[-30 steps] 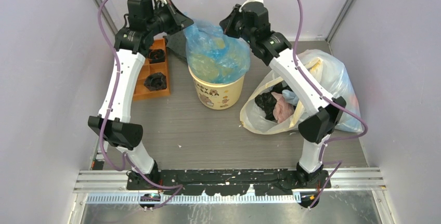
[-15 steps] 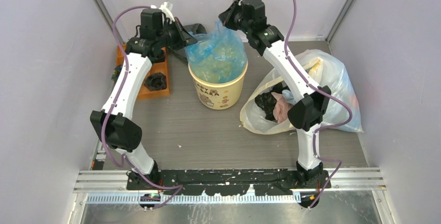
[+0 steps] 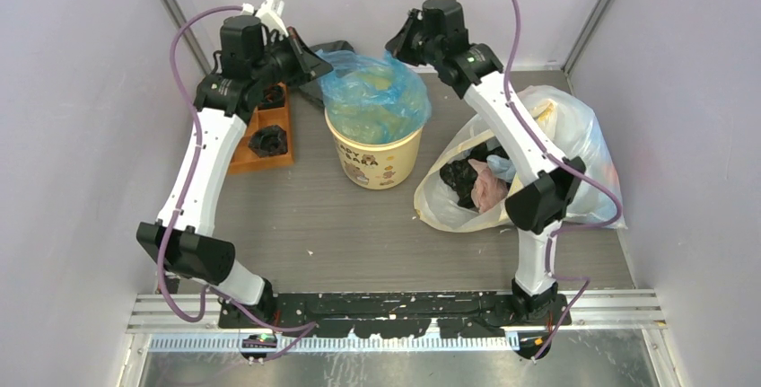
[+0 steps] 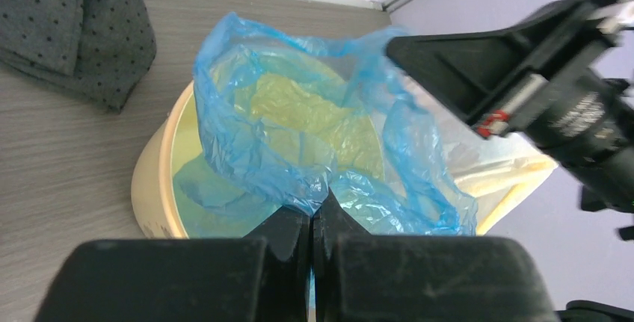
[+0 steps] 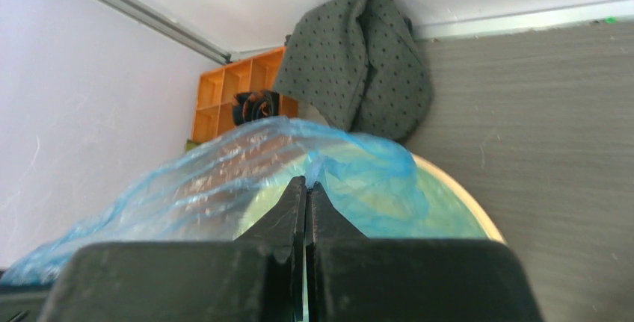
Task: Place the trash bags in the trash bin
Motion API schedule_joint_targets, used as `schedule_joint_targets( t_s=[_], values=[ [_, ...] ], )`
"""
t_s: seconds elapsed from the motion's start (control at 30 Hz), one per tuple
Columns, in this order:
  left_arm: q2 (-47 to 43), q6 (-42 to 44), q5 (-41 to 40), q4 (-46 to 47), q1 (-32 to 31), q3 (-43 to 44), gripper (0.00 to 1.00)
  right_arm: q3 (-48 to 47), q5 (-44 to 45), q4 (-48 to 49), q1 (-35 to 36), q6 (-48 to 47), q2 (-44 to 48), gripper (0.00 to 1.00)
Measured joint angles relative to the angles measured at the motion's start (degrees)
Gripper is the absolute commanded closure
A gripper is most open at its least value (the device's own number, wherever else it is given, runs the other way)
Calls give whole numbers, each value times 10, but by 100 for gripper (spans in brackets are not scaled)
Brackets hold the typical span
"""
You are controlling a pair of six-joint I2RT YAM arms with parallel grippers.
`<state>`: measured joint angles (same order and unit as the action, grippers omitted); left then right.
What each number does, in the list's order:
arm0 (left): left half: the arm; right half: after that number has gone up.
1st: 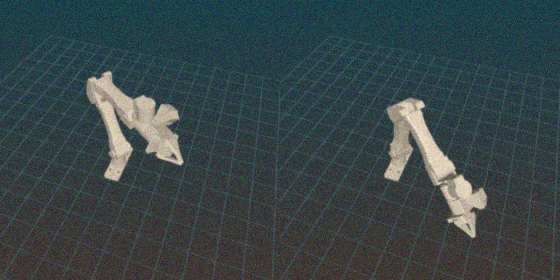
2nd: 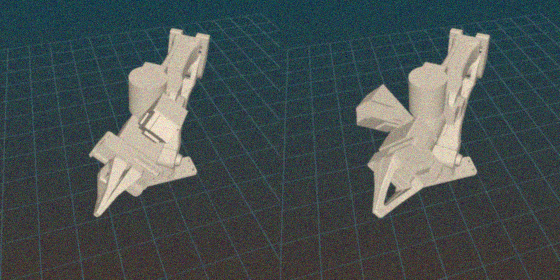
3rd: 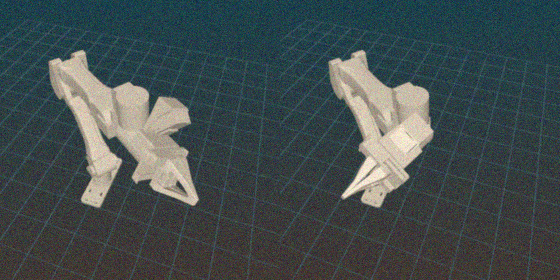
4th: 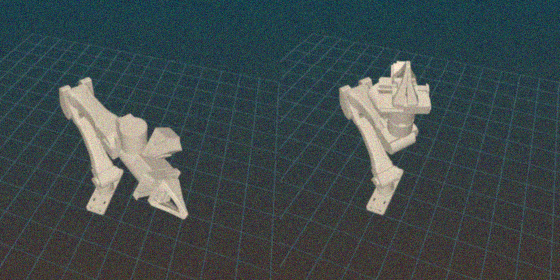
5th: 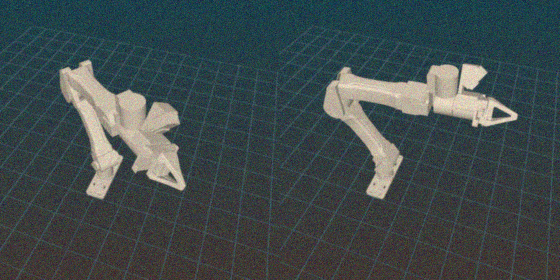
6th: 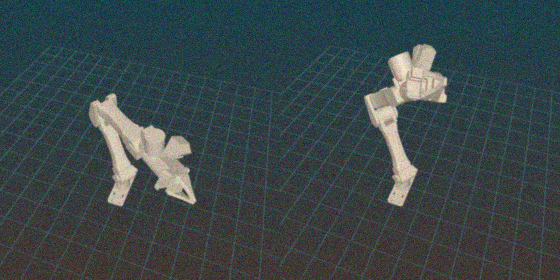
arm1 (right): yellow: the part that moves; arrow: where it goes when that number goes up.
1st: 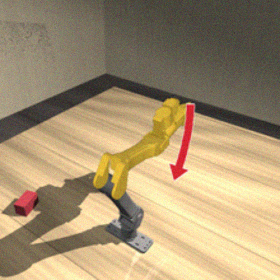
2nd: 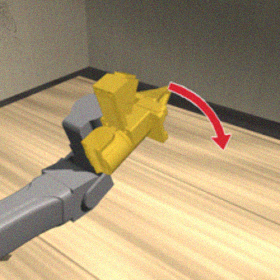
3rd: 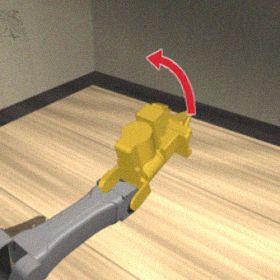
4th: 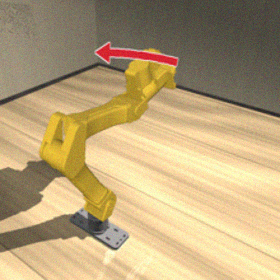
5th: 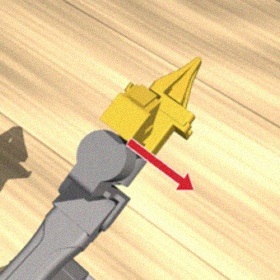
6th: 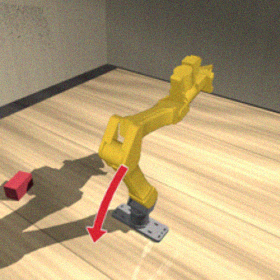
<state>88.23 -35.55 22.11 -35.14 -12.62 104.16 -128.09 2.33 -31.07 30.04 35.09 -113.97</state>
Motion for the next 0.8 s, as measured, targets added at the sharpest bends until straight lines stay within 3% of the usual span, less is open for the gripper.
schedule_joint_targets(
  t_s=[0.27,0.43,0.67,0.8],
  values=[
    [-28,6,3,-17,0,-64,100,79,10,-84,0,11,144,99],
    [-37,11,5,-24,0,-81,100,203,24,-99,0,29,240,99],
    [-48,15,9,-19,-17,-92,99,309,47,-119,8,45,258,99],
    [-46,21,-3,-25,-19,-88,100,292,43,-127,15,46,232,99]
  ],
)
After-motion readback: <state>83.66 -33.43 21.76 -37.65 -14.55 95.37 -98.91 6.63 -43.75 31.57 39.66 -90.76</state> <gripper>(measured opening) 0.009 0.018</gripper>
